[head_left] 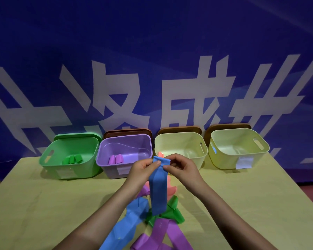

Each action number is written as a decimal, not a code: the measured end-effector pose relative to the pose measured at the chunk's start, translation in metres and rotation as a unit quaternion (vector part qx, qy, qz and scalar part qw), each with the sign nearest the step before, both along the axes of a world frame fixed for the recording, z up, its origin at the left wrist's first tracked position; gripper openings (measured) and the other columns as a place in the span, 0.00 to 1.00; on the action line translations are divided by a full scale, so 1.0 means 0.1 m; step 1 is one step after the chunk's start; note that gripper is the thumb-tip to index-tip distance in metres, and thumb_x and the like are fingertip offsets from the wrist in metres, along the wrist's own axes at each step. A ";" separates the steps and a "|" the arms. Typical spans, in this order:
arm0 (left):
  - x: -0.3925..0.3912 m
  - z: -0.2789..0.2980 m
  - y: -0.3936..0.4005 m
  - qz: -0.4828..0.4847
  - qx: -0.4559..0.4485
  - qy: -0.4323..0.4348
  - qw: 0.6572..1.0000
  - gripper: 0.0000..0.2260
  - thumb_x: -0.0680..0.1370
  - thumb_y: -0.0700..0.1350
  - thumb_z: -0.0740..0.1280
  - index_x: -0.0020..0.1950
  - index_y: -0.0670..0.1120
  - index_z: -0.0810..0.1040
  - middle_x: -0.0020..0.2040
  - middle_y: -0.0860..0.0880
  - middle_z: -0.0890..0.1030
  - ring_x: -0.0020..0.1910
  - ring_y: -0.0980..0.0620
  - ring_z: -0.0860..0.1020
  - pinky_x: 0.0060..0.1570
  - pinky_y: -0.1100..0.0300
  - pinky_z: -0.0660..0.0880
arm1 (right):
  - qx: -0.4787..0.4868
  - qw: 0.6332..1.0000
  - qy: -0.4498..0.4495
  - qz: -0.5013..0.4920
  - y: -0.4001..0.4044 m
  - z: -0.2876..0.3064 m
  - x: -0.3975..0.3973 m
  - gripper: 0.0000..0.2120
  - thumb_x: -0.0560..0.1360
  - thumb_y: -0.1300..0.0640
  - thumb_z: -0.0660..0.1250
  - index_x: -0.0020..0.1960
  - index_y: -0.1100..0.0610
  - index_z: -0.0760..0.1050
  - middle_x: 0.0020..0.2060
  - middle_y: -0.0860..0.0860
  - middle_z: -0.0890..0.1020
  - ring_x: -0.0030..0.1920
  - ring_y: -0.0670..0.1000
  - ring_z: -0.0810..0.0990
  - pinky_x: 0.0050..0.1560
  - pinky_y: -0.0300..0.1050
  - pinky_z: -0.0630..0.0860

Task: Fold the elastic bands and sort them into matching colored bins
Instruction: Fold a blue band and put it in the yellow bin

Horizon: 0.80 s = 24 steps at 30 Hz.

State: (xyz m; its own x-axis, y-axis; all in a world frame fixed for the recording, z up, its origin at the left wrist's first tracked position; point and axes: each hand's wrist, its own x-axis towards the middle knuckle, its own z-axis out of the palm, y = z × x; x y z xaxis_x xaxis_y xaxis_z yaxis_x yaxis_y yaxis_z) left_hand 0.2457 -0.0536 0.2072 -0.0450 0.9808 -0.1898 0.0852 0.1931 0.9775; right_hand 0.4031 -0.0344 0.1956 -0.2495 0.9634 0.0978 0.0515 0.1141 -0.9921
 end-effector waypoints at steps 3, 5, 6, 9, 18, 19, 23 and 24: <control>0.00 0.01 0.00 0.018 -0.028 -0.009 0.999 0.10 0.78 0.45 0.67 0.45 0.39 0.82 0.40 0.41 0.80 0.40 0.46 0.77 0.42 0.54 0.72 | 0.027 0.999 -0.018 -0.027 0.01 -0.01 0.01 0.11 0.72 0.68 0.71 0.44 0.52 0.80 0.38 0.48 0.82 0.40 0.47 0.79 0.45 0.42 0.76; -0.01 0.02 -0.02 0.013 -0.058 -0.052 0.997 0.08 0.78 0.45 0.66 0.45 0.42 0.82 0.41 0.42 0.81 0.40 0.47 0.78 0.42 0.55 0.74 | 0.065 0.996 -0.049 -0.044 0.01 -0.01 0.01 0.12 0.72 0.68 0.70 0.44 0.51 0.81 0.40 0.48 0.82 0.42 0.46 0.79 0.46 0.41 0.76; -0.01 0.03 -0.02 0.012 -0.068 -0.089 0.994 0.07 0.79 0.43 0.65 0.46 0.43 0.82 0.41 0.42 0.82 0.39 0.48 0.79 0.41 0.57 0.74 | 0.095 0.992 -0.070 -0.049 0.01 0.00 0.01 0.12 0.72 0.68 0.70 0.44 0.51 0.81 0.40 0.47 0.81 0.41 0.45 0.78 0.45 0.39 0.75; -0.02 0.07 0.00 0.038 -0.087 -0.192 0.977 0.10 0.80 0.37 0.59 0.46 0.42 0.80 0.37 0.45 0.83 0.38 0.50 0.79 0.41 0.57 0.73 | 0.207 0.968 -0.138 -0.044 0.01 0.03 0.03 0.09 0.72 0.66 0.70 0.48 0.55 0.83 0.39 0.43 0.78 0.41 0.43 0.76 0.43 0.32 0.71; -0.02 0.04 0.03 0.029 -0.089 -0.227 0.969 0.09 0.80 0.40 0.61 0.47 0.41 0.81 0.40 0.43 0.84 0.38 0.52 0.82 0.41 0.60 0.78 | 0.320 0.909 -0.267 0.015 0.09 0.12 0.10 0.11 0.73 0.62 0.66 0.52 0.55 0.83 0.44 0.49 0.79 0.45 0.45 0.77 0.46 0.31 0.72; -0.01 0.02 0.02 0.028 -0.081 -0.223 0.971 0.09 0.80 0.39 0.62 0.47 0.41 0.81 0.41 0.43 0.84 0.39 0.52 0.83 0.43 0.59 0.78 | 0.328 0.903 -0.276 0.010 0.09 0.12 0.10 0.11 0.73 0.62 0.66 0.52 0.56 0.83 0.44 0.50 0.80 0.44 0.46 0.78 0.46 0.32 0.72; -0.01 -0.02 0.01 0.034 -0.065 -0.207 0.975 0.08 0.79 0.38 0.63 0.48 0.41 0.82 0.41 0.44 0.85 0.42 0.50 0.82 0.48 0.57 0.77 | 0.335 0.895 -0.294 0.009 0.05 0.09 0.09 0.12 0.73 0.61 0.65 0.53 0.56 0.83 0.44 0.49 0.80 0.44 0.48 0.79 0.46 0.33 0.72; -0.01 -0.03 0.01 0.034 -0.063 -0.205 0.976 0.08 0.79 0.39 0.63 0.48 0.41 0.82 0.42 0.43 0.85 0.42 0.49 0.82 0.49 0.55 0.76 | 0.322 0.902 -0.287 0.018 0.05 0.09 0.09 0.12 0.73 0.61 0.64 0.54 0.56 0.83 0.45 0.48 0.79 0.45 0.47 0.79 0.47 0.33 0.72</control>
